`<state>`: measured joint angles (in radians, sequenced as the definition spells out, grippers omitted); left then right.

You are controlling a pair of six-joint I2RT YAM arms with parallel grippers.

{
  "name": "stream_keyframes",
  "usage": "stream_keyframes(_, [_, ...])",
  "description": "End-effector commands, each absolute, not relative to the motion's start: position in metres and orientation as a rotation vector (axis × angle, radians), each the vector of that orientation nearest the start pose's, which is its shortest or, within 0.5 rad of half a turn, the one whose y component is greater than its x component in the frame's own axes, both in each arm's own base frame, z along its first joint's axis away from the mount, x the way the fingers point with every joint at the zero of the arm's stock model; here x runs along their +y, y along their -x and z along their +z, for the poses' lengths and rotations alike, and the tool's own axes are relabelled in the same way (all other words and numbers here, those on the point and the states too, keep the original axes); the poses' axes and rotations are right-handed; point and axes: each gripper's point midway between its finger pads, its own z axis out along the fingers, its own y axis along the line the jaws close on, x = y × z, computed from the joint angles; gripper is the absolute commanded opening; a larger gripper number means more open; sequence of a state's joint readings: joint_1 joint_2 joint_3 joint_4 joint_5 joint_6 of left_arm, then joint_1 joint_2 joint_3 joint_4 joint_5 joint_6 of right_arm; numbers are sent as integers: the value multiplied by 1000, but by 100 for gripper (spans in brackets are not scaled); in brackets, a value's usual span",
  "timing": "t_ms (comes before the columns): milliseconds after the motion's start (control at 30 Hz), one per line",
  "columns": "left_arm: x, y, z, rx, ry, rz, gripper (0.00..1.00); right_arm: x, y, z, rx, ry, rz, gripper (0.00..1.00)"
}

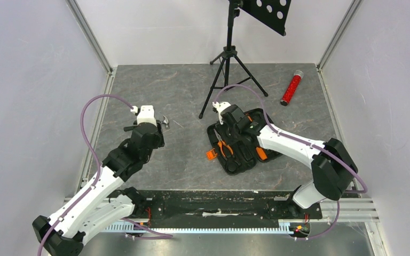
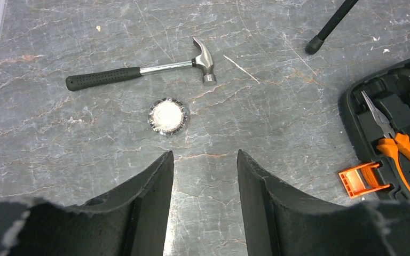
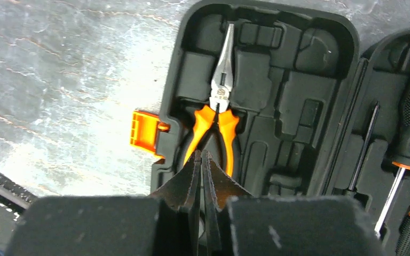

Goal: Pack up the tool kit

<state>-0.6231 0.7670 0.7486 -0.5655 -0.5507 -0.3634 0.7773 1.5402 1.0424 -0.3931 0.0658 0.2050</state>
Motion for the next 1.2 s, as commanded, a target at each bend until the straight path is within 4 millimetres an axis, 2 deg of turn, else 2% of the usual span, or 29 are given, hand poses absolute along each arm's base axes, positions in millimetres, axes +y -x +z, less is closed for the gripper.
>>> stream_keyframes(0, [-79, -255, 201, 2022, 43, 0, 54, 279, -264, 106, 2369, 727, 407, 5])
stream_keyframes(233, [-77, -256, 199, 2026, 50, 4, 54, 281, -248, 83, 2428, 760, 418, 3])
stream_keyframes(567, [-75, -256, 200, 2025, 63, 3, 54, 272, -232, 53, 2517, 783, 379, 3])
stream_keyframes(933, [-74, -256, 199, 2028, 69, -4, 53, 274, -228, 44, 2536, 802, 373, 2])
stream_keyframes(1167, [-74, -256, 199, 2031, 67, -9, 54, 260, -218, 16, 2640, 800, 282, 0])
